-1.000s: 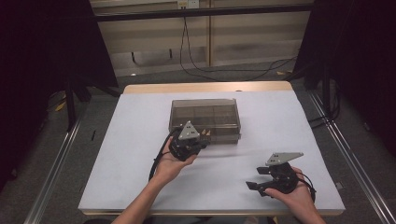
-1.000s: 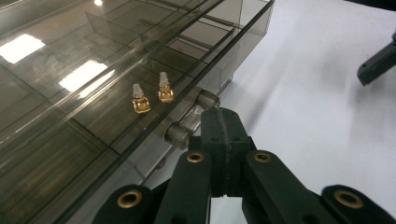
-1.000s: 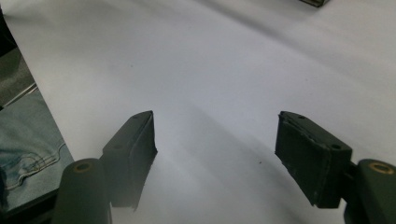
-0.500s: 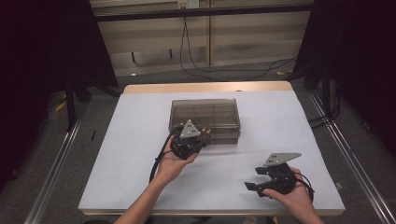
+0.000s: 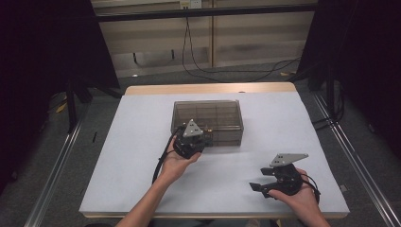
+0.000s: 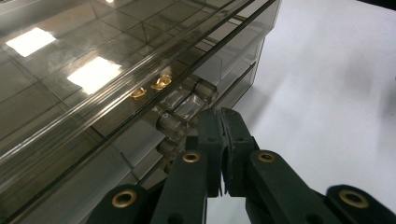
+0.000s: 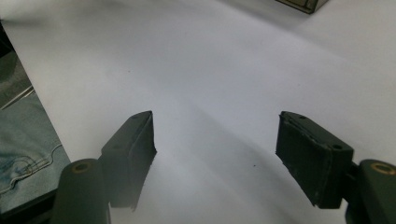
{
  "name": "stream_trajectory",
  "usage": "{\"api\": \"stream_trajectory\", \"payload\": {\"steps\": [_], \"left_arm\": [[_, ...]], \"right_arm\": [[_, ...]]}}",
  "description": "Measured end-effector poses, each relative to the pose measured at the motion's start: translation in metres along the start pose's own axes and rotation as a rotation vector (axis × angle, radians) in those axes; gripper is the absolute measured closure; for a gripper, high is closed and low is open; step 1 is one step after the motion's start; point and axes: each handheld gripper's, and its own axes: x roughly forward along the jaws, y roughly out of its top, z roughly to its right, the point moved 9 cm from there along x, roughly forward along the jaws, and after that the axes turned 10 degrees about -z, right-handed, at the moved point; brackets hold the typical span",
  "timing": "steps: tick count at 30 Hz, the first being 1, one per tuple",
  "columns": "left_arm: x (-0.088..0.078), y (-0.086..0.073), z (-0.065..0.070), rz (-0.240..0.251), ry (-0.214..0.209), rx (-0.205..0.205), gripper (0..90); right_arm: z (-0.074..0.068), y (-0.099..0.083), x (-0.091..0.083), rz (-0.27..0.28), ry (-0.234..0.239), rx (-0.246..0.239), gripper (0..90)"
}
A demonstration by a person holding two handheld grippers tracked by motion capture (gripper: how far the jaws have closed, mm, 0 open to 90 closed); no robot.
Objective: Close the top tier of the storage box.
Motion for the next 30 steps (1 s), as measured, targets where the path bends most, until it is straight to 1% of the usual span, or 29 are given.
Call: {"api": "stream_trajectory", "payload": {"steps": [1,2,3,4,6,9,12,13,16,18,19,20,21,23,25,30], "left_arm": [[-0.0001,-0.0008,-0.0011,-0.007,0.007,-0.002,87.9],[0.0005,-0.0007,-0.0018,-0.002,0.003,-0.004,87.4],[0.0007,-0.0014,-0.0032,-0.008,0.011,-0.009,86.5],[0.0012,-0.0013,-0.0037,-0.004,0.005,-0.013,85.8],[0.0010,-0.0016,-0.0047,-0.006,0.006,-0.009,85.7],[0.0004,-0.0011,-0.0068,-0.006,0.020,0.000,85.1],[0.0012,-0.0002,-0.0067,0.000,0.013,-0.010,84.6],[0.0009,-0.0002,-0.0079,-0.003,0.022,-0.007,84.3],[0.0012,0.0015,-0.0063,0.013,0.006,-0.028,83.4],[0.0005,0.0029,-0.0055,0.015,0.021,-0.011,82.3],[0.0012,0.0037,-0.0041,0.019,0.006,-0.015,82.2],[0.0012,0.0045,-0.0045,0.018,0.007,-0.015,82.2],[0.0012,0.0053,-0.0034,0.019,-0.005,-0.019,82.2],[0.0009,0.0058,-0.0043,0.005,0.010,-0.005,82.3],[0.0013,0.0062,-0.0030,0.010,0.004,-0.009,82.1],[0.0004,0.0052,-0.0010,0.000,0.009,-0.002,76.6]], "right_arm": [[-0.0001,0.0000,0.0001,-0.001,0.001,-0.001,28.2],[-0.0002,-0.0001,0.0002,-0.001,0.001,-0.004,28.2],[-0.0003,-0.0001,0.0004,0.000,0.002,-0.006,28.2],[-0.0002,0.0000,0.0006,0.001,0.000,-0.007,28.1],[-0.0004,-0.0006,0.0006,-0.003,-0.001,-0.003,28.0],[-0.0005,-0.0008,0.0008,-0.006,0.000,-0.003,28.0],[-0.0006,-0.0010,0.0011,-0.007,0.002,-0.004,28.0],[-0.0008,-0.0011,0.0011,-0.008,0.002,-0.005,28.0],[-0.0008,-0.0012,0.0010,-0.007,-0.002,-0.004,27.9],[-0.0007,-0.0009,0.0011,-0.007,0.001,-0.004,27.9],[-0.0007,-0.0007,0.0011,-0.007,0.002,-0.004,27.9],[-0.0004,-0.0005,0.0016,-0.007,0.000,-0.005,27.9],[0.0000,-0.0005,0.0020,-0.008,-0.003,-0.006,27.9],[-0.0008,-0.0006,0.0018,-0.009,0.000,-0.006,27.8],[-0.0008,-0.0012,0.0015,-0.010,-0.002,-0.005,27.8],[-0.0003,-0.0010,0.0011,-0.007,0.000,-0.003,27.8]]}}
